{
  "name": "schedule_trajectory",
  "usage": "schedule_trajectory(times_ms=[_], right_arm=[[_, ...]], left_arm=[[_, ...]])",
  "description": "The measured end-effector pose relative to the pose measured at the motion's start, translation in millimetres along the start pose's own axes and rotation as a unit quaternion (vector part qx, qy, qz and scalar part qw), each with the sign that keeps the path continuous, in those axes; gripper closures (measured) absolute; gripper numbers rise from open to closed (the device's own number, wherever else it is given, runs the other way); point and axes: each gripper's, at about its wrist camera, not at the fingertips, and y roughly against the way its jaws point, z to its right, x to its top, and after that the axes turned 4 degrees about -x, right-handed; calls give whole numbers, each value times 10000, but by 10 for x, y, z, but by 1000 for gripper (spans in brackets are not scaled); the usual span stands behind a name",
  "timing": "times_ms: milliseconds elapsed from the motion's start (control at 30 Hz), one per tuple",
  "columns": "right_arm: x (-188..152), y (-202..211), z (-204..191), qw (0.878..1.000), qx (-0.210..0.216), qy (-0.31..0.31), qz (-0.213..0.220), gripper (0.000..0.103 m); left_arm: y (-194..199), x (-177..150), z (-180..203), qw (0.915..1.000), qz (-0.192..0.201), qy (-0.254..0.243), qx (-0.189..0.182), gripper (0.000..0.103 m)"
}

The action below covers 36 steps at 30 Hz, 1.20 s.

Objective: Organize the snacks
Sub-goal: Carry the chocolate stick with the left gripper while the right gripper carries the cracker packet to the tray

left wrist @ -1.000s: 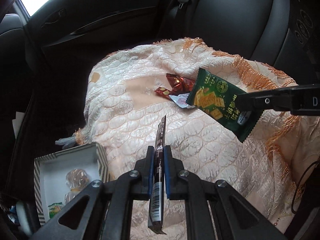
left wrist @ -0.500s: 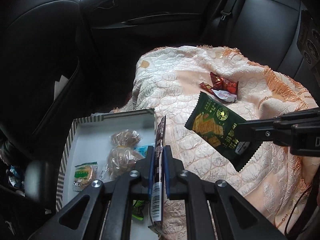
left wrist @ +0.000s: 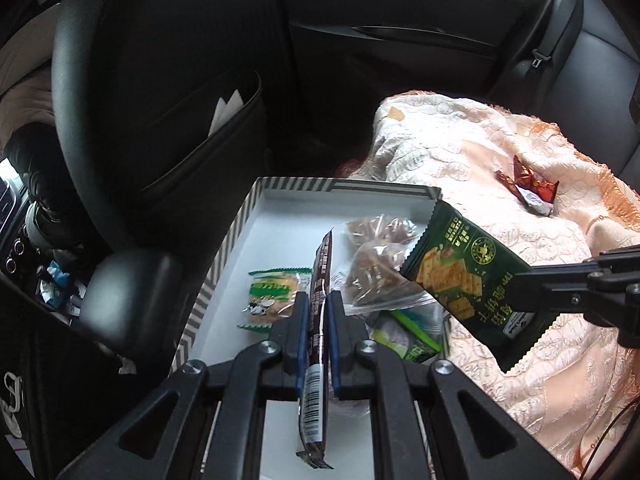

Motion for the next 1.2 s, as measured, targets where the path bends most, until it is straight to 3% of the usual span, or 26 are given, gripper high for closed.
schedule_trajectory(times_ms=[400, 500, 1200], right_arm=[[44, -429, -397, 9994, 151, 170, -271, 95], [30, -506, -406, 9990, 272, 92, -330, 95], [265, -821, -265, 9990, 3, -299, -323, 95]], left_arm=[[-127, -229, -435, 9965, -303, 693, 348, 92], [-189, -248, -448, 9959, -391, 699, 429, 92], [-436, -272, -380, 9955, -619, 596, 400, 92]])
